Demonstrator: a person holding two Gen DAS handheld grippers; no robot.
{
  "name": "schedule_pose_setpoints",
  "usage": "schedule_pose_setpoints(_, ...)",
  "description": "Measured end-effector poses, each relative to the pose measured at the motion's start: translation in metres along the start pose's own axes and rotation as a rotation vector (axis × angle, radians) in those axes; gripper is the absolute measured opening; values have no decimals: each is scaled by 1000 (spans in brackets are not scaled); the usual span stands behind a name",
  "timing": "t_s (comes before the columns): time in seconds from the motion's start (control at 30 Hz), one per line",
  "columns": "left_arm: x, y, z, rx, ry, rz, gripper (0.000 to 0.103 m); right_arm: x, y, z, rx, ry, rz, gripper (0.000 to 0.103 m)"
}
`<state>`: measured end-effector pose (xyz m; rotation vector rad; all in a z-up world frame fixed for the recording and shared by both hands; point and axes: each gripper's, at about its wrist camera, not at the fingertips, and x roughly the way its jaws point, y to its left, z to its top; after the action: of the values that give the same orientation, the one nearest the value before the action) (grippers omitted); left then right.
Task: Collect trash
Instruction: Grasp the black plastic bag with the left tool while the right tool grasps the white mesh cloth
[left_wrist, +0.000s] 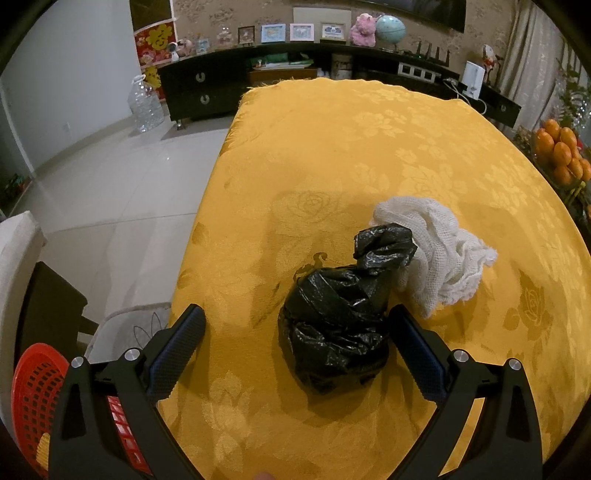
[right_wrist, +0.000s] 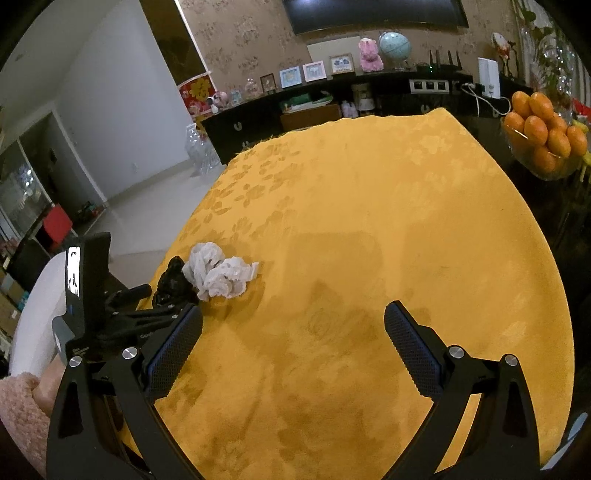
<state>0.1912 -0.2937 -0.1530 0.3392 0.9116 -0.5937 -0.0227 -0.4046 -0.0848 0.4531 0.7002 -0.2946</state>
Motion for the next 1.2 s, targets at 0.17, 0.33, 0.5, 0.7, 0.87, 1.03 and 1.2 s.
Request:
schedule_pose_setpoints(0.17,1,-1,2,9,12,-7,95,1,1,0,-2,6,1,96)
schedule_pose_setpoints(0.33,-8,2,4,0,-54,-21,94,6,2,-3,-15,23,0,96)
schedule_pose_setpoints(0.5,-10,-4,7,43,-60,-64,53,12,6,-4,-29,36,-8,96)
schedule_pose_setpoints(0.7,-18,-5,3,56,-77,-108,37,19,7,-7,-43,49,-27,96)
schedule_pose_setpoints(0.87,-53,2,-5,101,-124,-97,36,26,11,-6,-66,45,-44,96)
schedule_pose_setpoints(1.03,-96,28,-19,52,-170,-83,36,31,19,-8,-108,44,-55,96)
schedule_pose_setpoints(1.2,-119,59,-32,-42,-225,-22,36,40,30,-4,-137,62,-48,96)
